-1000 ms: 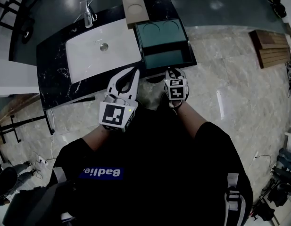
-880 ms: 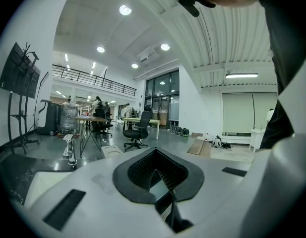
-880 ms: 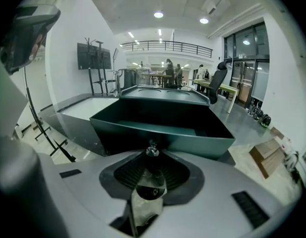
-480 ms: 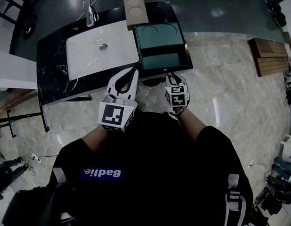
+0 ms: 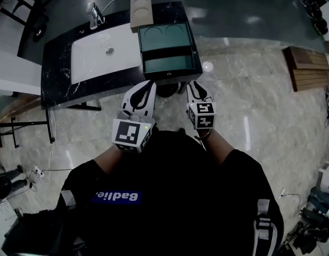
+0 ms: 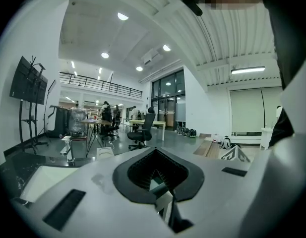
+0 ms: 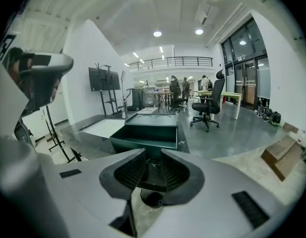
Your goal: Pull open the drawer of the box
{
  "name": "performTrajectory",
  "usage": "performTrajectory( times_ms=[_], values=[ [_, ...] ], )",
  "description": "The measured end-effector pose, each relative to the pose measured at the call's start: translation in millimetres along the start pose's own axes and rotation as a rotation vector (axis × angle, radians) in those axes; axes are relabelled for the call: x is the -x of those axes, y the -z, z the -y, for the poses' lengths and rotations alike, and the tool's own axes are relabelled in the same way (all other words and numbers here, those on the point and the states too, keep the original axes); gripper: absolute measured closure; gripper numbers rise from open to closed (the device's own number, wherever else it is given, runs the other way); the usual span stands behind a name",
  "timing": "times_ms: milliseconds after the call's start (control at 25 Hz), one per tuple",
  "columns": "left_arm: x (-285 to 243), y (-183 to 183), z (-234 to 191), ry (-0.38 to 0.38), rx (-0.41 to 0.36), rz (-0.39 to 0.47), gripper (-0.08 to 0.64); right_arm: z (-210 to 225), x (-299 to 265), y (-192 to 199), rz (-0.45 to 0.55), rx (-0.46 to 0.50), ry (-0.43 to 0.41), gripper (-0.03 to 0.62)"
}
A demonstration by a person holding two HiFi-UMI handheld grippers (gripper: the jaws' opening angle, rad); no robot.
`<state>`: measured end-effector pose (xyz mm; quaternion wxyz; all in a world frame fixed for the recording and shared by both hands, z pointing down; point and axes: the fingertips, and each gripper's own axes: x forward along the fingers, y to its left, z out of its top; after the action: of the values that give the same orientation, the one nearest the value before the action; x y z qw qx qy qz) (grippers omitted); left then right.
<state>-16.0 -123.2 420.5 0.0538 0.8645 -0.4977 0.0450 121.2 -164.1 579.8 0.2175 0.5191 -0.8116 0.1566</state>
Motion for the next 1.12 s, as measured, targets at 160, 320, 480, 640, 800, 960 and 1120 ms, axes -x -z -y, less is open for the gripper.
performTrajectory(
  times_ms=[160,320,480,640,800,960,1120],
  values=[
    [2.0,2.7,30.9,-0.039,0.005,-0.006,0.568,2.8,36.3,-16.2,0.063,0.006,-0.057,0.518],
    [5.9,6.9,60.0,-0.078,0.008,-0.024,0.568,1.8,70.7,-33.5,0.122,0.021,-0.117,0.518],
    [8.9,15.0,78.9,-0.103,0.003,-0.047,0.568,-9.2,100.1,-52.6,0.204,0.031,-0.216,0.518],
    [12.8,17.3,88.2,-0.109,0.000,-0.058,0.568,-21.9,128.9,-67.9,0.295,0.051,-0.280,0.519],
    [12.0,13.5,94.0,-0.089,-0.005,-0.051,0.568,-37.3,152.3,-86.7,0.387,0.094,-0.310,0.520],
    [11.7,4.1,100.6,-0.050,-0.015,-0.035,0.568,-50.5,170.4,-101.9,0.442,0.137,-0.308,0.560],
    [17.5,0.1,97.9,-0.029,-0.035,-0.031,0.568,-57.8,169.3,-105.7,0.444,0.133,-0.305,0.591]
  ],
)
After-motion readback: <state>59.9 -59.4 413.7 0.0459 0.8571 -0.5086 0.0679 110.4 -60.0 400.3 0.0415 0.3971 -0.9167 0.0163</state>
